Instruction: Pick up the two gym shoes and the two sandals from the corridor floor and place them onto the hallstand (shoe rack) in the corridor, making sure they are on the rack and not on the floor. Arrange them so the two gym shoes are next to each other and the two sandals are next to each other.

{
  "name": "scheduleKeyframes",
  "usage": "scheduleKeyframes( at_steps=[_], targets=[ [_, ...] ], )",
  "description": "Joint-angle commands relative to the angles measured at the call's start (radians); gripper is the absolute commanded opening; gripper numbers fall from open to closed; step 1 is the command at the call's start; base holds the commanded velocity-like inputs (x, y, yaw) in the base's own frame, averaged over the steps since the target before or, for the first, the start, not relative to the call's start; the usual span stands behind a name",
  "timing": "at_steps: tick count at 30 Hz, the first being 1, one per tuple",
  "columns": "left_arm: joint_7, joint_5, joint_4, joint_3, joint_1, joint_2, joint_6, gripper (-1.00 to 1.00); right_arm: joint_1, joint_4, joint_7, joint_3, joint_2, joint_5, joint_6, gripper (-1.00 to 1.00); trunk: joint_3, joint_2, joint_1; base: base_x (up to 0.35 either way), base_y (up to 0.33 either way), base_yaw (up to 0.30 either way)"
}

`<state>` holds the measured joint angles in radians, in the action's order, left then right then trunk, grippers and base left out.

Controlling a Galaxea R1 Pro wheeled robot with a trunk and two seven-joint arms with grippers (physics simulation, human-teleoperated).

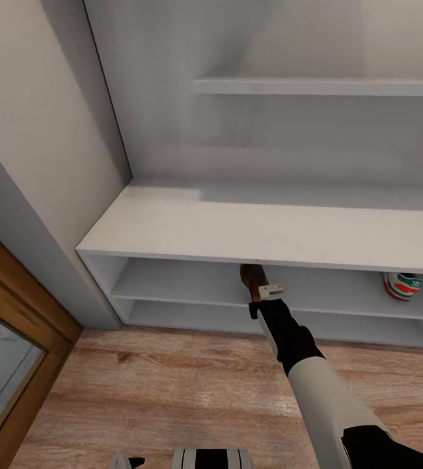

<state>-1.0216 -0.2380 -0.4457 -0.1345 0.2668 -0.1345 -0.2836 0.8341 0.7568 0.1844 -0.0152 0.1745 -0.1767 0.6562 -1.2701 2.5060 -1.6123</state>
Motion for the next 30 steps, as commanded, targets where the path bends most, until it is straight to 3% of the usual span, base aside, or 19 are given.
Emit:
scheduleKeyframes(
  at_steps=[1,30],
  targets=[
    [-0.004,-0.010,-0.001,-0.008,0.000,0.001,-0.005,1.00,0.000,0.001,0.001,-0.002,0.000,-0.006,0.006,-1.00,-0.001,0.000,0.000,0.000,0.000,0.000],
    [-0.008,-0.007,-0.001,-0.010,0.000,0.001,-0.005,1.00,0.000,0.002,0.001,-0.001,0.000,-0.007,0.000,-1.00,-0.001,0.000,0.000,0.085,0.000,0.000]
  ],
)
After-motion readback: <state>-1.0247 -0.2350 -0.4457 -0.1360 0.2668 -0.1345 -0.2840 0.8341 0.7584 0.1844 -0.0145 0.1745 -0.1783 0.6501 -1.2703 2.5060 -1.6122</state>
